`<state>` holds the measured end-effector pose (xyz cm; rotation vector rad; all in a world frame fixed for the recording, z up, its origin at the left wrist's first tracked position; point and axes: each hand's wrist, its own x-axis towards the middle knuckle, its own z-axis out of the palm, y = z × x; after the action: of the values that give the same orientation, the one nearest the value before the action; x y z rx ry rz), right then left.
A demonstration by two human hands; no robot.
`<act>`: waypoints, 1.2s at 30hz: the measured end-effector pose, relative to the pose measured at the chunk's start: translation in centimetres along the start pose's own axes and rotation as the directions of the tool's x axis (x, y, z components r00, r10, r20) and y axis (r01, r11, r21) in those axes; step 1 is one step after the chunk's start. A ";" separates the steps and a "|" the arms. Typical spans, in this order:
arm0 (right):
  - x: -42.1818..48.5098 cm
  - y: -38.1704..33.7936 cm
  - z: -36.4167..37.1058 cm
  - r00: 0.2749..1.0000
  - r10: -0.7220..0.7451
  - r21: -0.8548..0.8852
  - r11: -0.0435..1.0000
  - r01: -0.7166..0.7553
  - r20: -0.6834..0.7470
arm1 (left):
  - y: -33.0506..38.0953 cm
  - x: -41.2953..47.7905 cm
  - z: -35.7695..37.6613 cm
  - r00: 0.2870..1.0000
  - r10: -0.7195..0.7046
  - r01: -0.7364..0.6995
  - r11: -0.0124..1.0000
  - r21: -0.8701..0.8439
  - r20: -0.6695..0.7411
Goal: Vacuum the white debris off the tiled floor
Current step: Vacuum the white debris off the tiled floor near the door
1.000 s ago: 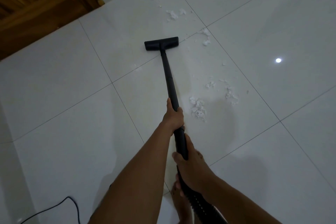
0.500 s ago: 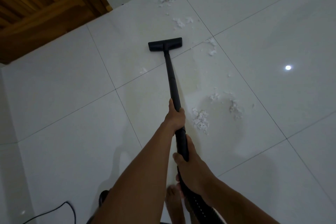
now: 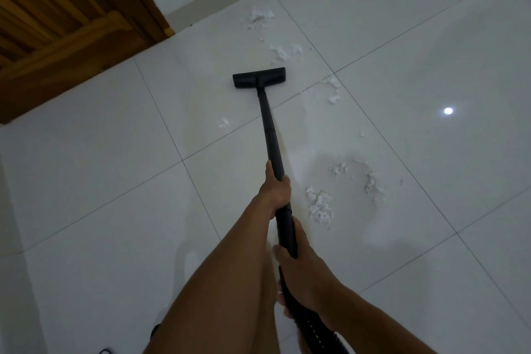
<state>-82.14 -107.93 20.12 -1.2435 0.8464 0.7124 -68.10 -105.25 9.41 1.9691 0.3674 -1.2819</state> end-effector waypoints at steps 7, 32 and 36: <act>2.9 -2.7 1.3 0.998 -0.012 -0.097 0.995 0.006 -0.061 | 2.1 2.0 -2.8 1.000 0.020 -0.020 1.000 0.014 0.008; 1.7 -7.4 1.4 0.997 0.010 -0.122 0.992 -0.018 -0.072 | 5.5 0.1 -5.0 1.000 0.012 -0.012 1.000 -0.002 0.025; -1.8 -5.7 0.6 0.997 -0.015 -0.154 0.988 0.004 -0.071 | 4.2 -2.8 -2.5 0.999 -0.021 0.021 1.000 0.001 0.035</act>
<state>-78.12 -108.47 24.59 -1.4177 0.8560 0.7401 -65.19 -105.86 14.19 1.9454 0.3712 -1.3282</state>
